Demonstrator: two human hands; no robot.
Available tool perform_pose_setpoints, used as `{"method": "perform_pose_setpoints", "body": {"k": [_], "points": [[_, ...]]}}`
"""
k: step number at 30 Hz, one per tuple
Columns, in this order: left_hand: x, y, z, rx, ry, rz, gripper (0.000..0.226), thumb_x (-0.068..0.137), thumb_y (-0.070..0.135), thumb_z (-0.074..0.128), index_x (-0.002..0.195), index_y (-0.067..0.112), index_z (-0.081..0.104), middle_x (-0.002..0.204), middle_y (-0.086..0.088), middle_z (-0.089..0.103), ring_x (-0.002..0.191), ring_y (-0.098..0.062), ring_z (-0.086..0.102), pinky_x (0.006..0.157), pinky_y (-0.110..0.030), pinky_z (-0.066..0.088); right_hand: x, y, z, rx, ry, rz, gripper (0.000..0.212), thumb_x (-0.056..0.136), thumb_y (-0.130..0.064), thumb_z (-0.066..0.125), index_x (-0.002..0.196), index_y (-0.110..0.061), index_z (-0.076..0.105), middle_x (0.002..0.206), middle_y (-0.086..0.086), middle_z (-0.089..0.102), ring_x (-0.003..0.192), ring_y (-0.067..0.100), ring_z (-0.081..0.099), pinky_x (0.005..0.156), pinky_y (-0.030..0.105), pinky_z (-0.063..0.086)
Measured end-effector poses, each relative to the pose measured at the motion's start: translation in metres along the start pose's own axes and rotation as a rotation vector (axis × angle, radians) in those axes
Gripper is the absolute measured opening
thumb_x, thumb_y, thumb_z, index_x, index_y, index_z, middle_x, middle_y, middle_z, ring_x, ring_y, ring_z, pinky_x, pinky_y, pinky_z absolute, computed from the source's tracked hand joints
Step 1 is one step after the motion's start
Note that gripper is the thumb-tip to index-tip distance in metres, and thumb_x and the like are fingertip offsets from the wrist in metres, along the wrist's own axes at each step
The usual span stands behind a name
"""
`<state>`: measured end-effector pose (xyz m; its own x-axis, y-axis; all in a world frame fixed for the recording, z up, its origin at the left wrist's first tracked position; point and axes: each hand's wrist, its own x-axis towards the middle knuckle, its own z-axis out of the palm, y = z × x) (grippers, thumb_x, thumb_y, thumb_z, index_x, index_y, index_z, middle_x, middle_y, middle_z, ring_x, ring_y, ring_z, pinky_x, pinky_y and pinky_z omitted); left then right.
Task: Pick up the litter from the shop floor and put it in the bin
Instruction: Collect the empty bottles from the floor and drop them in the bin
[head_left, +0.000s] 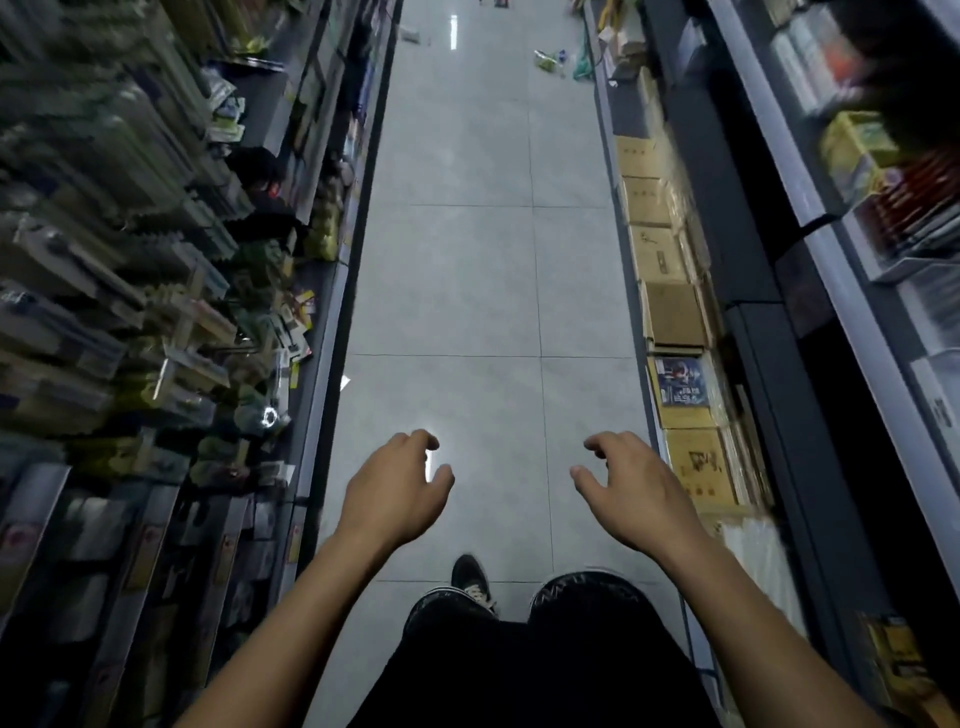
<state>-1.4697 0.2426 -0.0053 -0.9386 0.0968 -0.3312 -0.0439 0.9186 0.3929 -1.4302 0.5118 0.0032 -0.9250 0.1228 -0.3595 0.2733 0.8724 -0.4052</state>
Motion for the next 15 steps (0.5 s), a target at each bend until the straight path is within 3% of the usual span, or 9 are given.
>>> {"method": "perform_pose_setpoints", "body": {"k": [9,15], "points": [[0.155,0.067,-0.033,0.053,-0.04,0.131,0.042,0.094,0.045,0.05,0.132,0.029,0.055,0.123,0.01,0.061,0.106,-0.013,0.06,0.082,-0.035,0.052,0.107,0.019,-0.04,0.064,0.019,0.13,0.046,0.096,-0.049,0.051,0.135,-0.025,0.054,0.13,-0.004,0.055,0.12,0.015,0.053,0.094,0.037,0.049],[0.259,0.122,-0.042,0.087,-0.049,0.129,0.041,0.093,0.044,0.05,0.131,0.029,0.055,0.121,0.01,0.061,0.104,-0.014,0.06,0.082,-0.036,0.053,0.209,0.039,-0.081,0.089,0.02,0.136,0.046,0.098,-0.048,0.05,0.137,-0.024,0.053,0.131,-0.005,0.054,0.121,0.015,0.052,0.094,0.034,0.047]]}}
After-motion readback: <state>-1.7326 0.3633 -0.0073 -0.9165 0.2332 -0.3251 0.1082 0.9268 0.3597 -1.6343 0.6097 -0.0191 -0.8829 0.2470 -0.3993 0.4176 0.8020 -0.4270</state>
